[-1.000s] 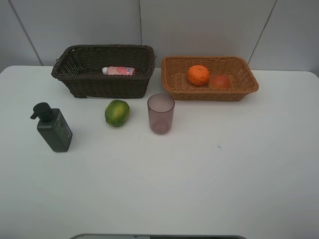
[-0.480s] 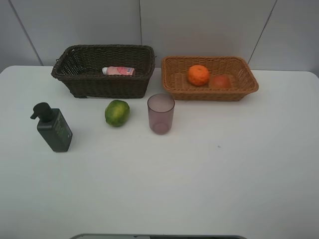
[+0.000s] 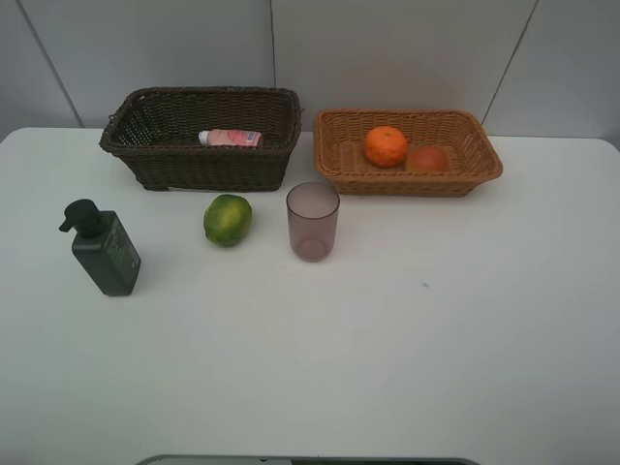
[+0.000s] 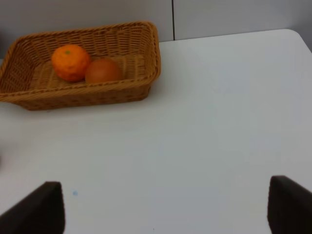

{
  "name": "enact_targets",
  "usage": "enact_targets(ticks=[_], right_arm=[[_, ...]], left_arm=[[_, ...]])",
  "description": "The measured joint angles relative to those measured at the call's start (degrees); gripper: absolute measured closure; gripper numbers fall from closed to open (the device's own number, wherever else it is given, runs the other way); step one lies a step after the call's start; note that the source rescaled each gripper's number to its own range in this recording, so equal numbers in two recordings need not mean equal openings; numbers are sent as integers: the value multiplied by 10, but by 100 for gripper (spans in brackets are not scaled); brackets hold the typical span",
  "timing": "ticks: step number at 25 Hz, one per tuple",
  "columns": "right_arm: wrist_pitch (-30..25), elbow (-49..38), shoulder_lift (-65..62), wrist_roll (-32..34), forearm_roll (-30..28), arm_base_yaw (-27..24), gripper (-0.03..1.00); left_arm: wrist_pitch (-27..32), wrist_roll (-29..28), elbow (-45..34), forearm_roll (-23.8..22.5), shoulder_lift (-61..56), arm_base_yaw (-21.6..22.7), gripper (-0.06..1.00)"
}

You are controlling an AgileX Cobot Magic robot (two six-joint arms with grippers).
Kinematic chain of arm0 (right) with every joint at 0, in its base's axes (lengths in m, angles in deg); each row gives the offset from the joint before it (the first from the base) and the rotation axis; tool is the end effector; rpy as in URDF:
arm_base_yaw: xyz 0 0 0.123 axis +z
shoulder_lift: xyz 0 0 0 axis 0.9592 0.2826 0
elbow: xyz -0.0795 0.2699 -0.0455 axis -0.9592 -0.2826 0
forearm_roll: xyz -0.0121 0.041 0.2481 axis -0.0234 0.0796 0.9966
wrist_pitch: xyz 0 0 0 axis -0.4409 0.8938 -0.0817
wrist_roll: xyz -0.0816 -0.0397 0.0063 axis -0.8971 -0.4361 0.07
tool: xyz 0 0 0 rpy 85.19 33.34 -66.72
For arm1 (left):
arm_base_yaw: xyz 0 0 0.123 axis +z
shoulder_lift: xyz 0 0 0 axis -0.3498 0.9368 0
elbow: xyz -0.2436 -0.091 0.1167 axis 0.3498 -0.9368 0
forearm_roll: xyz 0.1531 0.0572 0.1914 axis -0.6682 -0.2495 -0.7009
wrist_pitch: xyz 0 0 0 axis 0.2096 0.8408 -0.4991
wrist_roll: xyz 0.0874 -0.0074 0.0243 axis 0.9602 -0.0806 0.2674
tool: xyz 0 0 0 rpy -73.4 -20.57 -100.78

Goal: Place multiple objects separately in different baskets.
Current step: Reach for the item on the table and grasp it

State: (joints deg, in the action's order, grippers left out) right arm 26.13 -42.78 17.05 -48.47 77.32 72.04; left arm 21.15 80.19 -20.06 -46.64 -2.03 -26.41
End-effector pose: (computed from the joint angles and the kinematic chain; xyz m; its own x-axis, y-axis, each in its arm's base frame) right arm -0.0076 -0.0038 0.2842 -0.4309 0.0463 -0.9012 0.0812 0.9966 0.0123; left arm 0.0290 -0.0001 0.3154 -0.5057 0.0738 -0.8595 0.0861 0.9957 0.0349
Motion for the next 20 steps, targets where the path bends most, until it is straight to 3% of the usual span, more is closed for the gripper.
enact_targets(ticks=[6,20], right_arm=[[0,0,0,0,0,0,16],[0,0,0,0,0,0,16]], left_arm=[[-6,0,61,-6,181,-35,3],[-23,-36,143,-7,504,-35,2]])
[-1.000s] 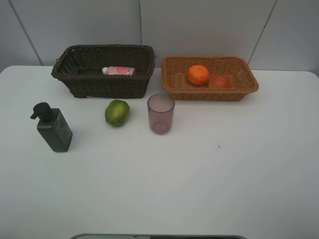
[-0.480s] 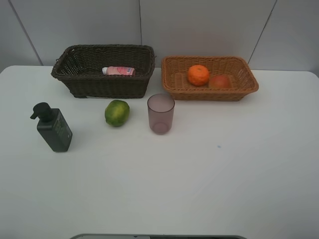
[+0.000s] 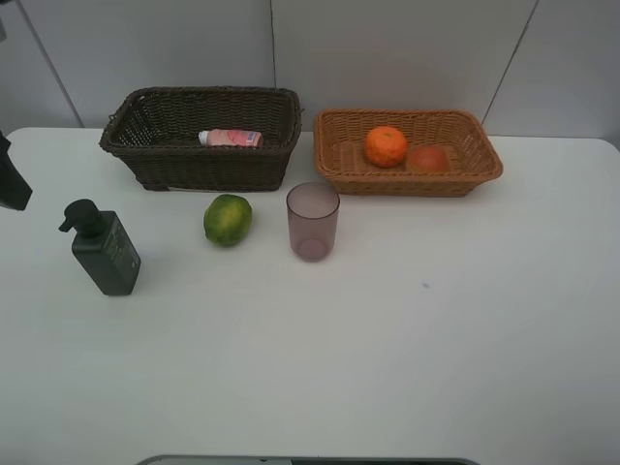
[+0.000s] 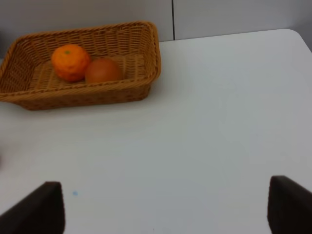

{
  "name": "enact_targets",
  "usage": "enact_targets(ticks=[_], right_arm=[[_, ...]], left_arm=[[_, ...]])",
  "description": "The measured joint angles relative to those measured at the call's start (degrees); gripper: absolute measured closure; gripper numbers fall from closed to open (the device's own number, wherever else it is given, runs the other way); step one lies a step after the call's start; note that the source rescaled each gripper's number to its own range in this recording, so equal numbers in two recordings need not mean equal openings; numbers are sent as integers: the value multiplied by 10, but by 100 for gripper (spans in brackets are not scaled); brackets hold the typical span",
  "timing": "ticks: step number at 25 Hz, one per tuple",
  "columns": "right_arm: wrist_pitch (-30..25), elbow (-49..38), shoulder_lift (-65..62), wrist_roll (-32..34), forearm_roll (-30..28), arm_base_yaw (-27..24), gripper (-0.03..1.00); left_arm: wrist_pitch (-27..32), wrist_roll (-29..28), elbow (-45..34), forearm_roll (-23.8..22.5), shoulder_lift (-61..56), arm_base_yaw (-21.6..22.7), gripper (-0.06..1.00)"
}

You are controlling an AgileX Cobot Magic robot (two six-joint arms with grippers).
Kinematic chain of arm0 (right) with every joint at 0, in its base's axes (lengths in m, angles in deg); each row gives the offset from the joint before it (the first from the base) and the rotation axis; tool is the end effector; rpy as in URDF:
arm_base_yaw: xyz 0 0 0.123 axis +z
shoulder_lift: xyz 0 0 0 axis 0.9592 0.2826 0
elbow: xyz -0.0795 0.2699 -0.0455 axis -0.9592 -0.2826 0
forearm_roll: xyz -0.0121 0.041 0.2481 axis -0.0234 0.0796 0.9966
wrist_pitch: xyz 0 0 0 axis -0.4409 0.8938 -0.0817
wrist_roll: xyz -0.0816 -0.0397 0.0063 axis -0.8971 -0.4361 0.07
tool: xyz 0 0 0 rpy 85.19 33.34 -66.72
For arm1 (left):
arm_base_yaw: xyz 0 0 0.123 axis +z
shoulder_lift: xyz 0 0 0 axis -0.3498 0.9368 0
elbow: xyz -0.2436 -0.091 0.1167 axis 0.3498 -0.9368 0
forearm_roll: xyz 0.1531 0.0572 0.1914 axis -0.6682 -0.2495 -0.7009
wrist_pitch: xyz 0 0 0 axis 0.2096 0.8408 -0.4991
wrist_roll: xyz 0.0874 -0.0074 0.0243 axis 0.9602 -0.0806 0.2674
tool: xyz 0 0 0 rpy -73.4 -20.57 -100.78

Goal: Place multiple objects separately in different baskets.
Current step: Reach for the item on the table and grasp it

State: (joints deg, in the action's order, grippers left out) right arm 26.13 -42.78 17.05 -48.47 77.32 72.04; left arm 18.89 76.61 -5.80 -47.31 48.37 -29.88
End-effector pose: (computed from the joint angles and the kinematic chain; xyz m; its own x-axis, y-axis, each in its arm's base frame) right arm -0.0076 -0.0038 0.2842 -0.4309 0.0463 -0.9012 0.0812 0.9966 0.0123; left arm 0.2022 -0.0297 0.2923 -0.8951 0.1145 -0.4309 0.1160 0.9930 0.0230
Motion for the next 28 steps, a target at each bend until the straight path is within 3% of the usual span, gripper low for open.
enact_targets(ticks=[9,21,28], right_arm=[[0,0,0,0,-1,0,16],[0,0,0,0,-1,0,16],[0,0,0,0,-1,0,16]], left_arm=[[-6,-41,32,0,96,0,2],[-96,-81,34,-2,194,-1,2],[-139,-85,34,-5,256,-46,2]])
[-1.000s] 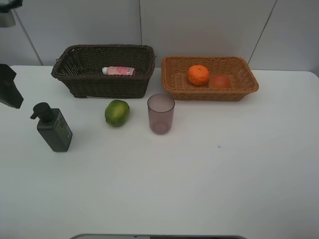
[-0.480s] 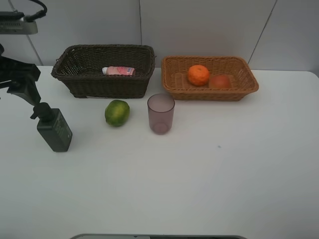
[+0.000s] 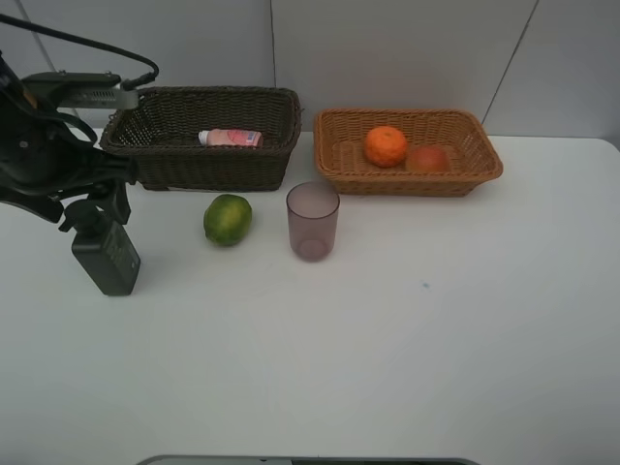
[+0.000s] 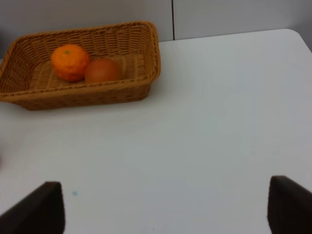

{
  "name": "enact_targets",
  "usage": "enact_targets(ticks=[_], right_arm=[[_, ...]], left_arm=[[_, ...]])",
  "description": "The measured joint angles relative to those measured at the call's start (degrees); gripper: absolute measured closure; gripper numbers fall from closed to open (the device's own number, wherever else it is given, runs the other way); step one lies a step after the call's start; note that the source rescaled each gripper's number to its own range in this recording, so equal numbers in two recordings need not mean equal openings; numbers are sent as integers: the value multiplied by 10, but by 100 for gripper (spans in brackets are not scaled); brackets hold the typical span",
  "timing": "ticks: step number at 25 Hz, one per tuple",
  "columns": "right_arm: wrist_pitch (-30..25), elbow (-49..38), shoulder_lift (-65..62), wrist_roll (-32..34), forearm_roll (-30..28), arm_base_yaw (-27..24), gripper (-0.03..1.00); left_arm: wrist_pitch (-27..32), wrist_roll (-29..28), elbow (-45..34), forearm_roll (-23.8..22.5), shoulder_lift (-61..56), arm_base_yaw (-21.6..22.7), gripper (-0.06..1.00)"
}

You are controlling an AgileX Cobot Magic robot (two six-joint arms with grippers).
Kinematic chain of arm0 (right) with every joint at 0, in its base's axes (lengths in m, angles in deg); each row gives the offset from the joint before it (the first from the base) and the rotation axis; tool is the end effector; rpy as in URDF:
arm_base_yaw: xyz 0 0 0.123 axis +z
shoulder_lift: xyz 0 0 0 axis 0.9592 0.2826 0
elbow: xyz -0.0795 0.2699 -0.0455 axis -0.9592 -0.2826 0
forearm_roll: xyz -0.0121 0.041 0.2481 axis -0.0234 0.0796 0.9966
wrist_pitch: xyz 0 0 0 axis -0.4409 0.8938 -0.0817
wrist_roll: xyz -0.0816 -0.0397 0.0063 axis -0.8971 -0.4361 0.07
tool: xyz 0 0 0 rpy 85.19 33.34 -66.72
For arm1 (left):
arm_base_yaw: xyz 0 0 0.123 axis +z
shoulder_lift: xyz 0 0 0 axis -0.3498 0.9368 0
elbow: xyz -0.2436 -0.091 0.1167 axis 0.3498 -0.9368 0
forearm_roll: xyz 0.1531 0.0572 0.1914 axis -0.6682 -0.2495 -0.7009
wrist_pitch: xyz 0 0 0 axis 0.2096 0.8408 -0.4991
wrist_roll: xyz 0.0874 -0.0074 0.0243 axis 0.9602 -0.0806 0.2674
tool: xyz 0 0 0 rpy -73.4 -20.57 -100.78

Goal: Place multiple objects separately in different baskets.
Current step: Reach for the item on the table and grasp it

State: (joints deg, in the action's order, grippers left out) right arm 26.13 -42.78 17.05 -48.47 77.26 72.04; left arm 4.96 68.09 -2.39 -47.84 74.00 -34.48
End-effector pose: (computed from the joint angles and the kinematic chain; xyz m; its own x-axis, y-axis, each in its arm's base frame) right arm -0.0076 -0.0038 0.2842 -0.4309 0.0457 -0.9012 0.0818 0.9966 0.0115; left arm 0.2840 -0.0672 0.2044 -0.9523 0.0674 -0.2976 0.0743 0.9972 -0.0119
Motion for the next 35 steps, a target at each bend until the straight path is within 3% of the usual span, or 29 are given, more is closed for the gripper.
enact_targets(ticks=[8,20,25,28,32,35], right_arm=[[0,0,0,0,1,0,16],[0,0,0,0,1,0,16],[0,0,0,0,1,0,16],[0,0,0,0,1,0,16],[0,0,0,0,0,0,16],[0,0,0,0,0,0,16]], left_arm=[[-25,-25,-4,-17,33,-7,2],[-135,-30,-70,-19,35,3,2],[-149,-30,-76,-18,38,10,2],[-150,-30,-76,-17,38,10,13],[-150,-30,-76,-17,38,10,48],[-150,-30,-76,-17,38,10,47]])
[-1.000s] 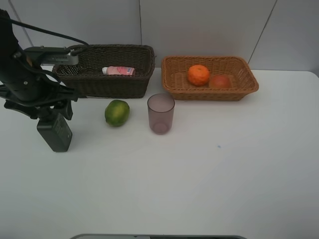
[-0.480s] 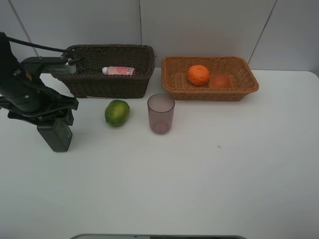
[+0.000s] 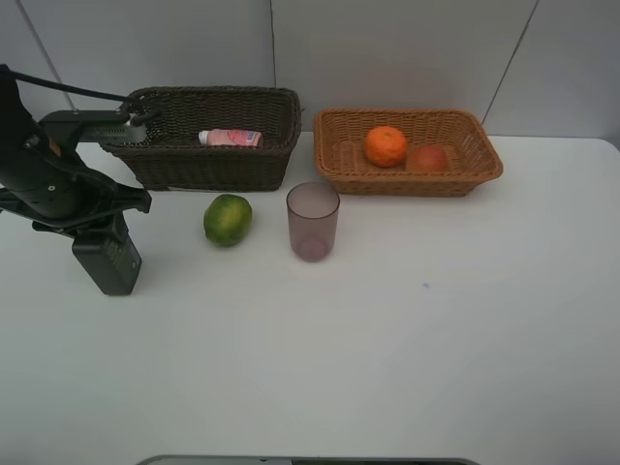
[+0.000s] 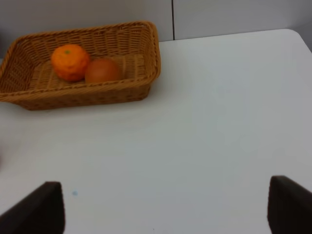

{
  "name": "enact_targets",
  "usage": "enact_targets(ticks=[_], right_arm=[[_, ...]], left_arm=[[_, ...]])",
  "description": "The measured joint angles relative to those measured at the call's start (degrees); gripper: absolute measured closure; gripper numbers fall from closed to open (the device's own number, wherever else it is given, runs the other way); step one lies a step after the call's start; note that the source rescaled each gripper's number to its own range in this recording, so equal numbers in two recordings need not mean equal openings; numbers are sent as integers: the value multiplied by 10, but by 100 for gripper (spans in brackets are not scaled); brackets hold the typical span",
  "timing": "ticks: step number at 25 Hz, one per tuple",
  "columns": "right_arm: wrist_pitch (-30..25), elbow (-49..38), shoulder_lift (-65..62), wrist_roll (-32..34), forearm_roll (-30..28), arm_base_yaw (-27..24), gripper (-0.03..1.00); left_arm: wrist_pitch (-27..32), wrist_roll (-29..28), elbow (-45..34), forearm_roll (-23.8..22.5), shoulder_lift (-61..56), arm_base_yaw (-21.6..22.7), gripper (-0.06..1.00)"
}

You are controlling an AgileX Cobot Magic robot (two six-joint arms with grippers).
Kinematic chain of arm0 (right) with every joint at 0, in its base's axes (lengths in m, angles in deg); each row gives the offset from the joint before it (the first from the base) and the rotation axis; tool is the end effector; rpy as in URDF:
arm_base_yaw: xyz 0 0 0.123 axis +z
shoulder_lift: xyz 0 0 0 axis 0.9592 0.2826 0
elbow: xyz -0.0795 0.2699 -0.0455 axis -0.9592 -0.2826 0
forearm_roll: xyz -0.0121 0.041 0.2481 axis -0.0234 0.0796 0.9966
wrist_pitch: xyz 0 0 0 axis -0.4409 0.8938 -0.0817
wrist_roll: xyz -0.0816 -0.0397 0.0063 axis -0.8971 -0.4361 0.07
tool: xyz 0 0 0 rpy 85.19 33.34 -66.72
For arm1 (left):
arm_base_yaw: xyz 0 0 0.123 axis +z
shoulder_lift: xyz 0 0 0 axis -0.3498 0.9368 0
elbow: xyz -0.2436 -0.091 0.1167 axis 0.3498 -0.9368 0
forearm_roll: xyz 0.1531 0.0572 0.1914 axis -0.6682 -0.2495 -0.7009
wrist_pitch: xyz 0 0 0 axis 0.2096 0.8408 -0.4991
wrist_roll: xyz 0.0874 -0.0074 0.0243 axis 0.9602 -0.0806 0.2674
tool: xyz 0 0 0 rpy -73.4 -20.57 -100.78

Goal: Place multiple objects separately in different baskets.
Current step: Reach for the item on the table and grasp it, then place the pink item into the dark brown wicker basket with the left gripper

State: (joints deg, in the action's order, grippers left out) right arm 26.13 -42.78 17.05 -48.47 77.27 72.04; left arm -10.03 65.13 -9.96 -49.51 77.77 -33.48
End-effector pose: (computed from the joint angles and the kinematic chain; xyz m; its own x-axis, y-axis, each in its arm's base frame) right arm -0.0076 -0.0038 0.2842 -0.4309 0.0458 -0.9012 0.0817 0.9966 0.0116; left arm 0.2824 -0.0616 0.1611 -0.9336 0.0292 -0.3570 0.0424 0.9987 -0.0290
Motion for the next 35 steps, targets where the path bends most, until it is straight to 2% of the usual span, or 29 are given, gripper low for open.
enact_targets(ticks=[26,31,35], right_arm=[[0,0,0,0,0,0,16],[0,0,0,0,0,0,16],[0,0,0,0,0,0,16]], left_arm=[[-13,0,0,2,0,0,47],[44,0,47,18,-14,0,47],[108,-1,135,24,-37,0,47]])
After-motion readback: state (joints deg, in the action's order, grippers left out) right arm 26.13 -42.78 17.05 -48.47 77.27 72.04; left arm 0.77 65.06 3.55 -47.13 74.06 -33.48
